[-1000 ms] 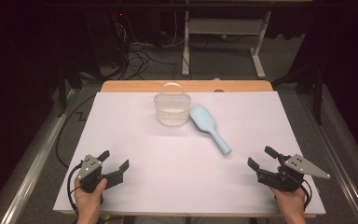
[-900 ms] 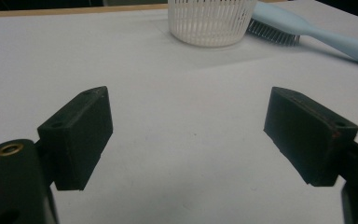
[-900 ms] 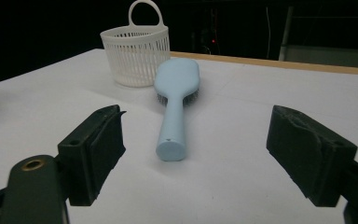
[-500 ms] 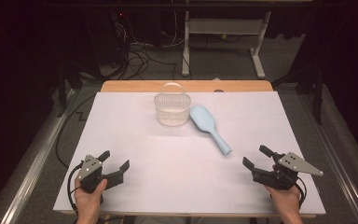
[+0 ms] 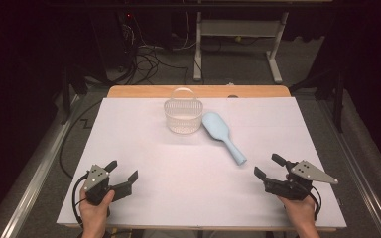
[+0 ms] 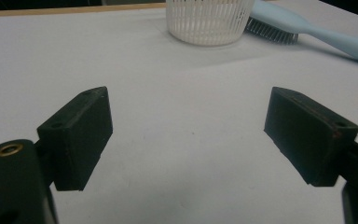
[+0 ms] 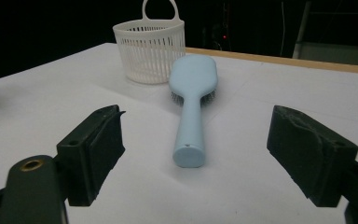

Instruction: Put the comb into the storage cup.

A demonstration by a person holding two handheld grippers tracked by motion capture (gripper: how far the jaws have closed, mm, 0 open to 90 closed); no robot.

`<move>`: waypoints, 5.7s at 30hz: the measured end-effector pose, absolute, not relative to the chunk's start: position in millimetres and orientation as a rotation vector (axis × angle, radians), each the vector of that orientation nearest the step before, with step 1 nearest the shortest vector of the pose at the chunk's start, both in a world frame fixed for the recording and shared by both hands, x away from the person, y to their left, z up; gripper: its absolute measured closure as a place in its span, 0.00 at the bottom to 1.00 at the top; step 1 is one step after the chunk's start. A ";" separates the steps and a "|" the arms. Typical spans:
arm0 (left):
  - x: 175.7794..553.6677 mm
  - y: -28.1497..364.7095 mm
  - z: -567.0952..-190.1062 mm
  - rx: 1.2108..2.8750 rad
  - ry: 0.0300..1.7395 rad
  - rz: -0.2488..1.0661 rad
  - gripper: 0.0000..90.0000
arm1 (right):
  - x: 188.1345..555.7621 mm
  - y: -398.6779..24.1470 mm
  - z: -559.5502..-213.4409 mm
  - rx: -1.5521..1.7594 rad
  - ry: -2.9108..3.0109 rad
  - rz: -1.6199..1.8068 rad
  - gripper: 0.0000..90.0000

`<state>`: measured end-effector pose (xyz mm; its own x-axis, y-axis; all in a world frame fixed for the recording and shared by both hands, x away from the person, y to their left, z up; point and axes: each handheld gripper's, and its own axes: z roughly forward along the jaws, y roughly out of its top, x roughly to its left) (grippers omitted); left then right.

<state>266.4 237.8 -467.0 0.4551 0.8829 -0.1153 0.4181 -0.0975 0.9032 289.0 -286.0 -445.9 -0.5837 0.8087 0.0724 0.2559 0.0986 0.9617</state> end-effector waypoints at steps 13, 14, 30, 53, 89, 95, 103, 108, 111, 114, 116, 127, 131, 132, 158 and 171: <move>266.6 235.1 -467.1 1.711 1.120 0.577 0.18 | 293.5 -282.2 -445.1 1.049 1.891 1.532 0.20; 266.4 234.9 -466.9 1.712 1.117 0.578 0.18 | 294.6 -280.6 -445.1 1.046 1.894 1.531 0.20; 265.8 234.8 -466.9 1.704 1.118 0.576 0.18 | 306.3 -258.8 -441.9 1.033 1.933 1.549 0.19; 267.2 234.6 -467.2 1.702 1.109 0.566 0.18 | 327.6 -230.4 -443.2 1.049 1.977 1.531 0.21; 269.0 233.4 -467.3 1.705 1.109 0.562 0.18 | 376.6 -203.6 -435.1 1.136 2.174 1.350 0.26; 269.2 233.7 -467.3 1.707 1.108 0.561 0.18 | 384.4 -203.5 -432.7 1.163 2.210 1.280 0.30; 269.4 233.8 -467.3 1.707 1.108 0.560 0.18 | 396.3 -201.9 -426.6 1.184 2.275 1.115 0.35; 268.9 232.9 -467.1 1.709 1.105 0.564 0.18 | 403.6 -197.7 -425.3 1.195 2.315 1.042 0.37; 269.1 232.8 -467.2 1.711 1.104 0.562 0.18 | 408.2 -195.0 -425.1 1.204 2.334 0.990 0.37; 269.2 233.0 -467.4 1.712 1.105 0.561 0.18 | 413.4 -192.9 -424.2 1.218 2.352 0.956 0.39; 269.5 233.1 -467.5 1.713 1.105 0.560 0.18 | 416.5 -190.5 -423.3 1.229 2.374 0.922 0.41; 269.3 233.6 -467.4 1.714 1.106 0.560 0.18 | 435.8 -173.1 -420.8 1.257 2.487 0.739 0.47; 269.3 233.7 -467.4 1.714 1.106 0.561 0.18 | 442.0 -167.7 -419.1 1.263 2.503 0.682 0.49; 269.3 233.8 -467.4 1.715 1.105 0.561 0.18 | 443.7 -166.0 -418.8 1.268 2.508 0.666 0.49; 269.5 235.5 -467.7 1.713 1.104 0.552 0.18 | 465.0 -148.0 -434.1 1.363 2.549 0.459 0.63; 269.7 236.2 -467.8 1.714 1.101 0.548 0.18 | 467.8 -147.6 -437.3 1.387 2.541 0.427 0.74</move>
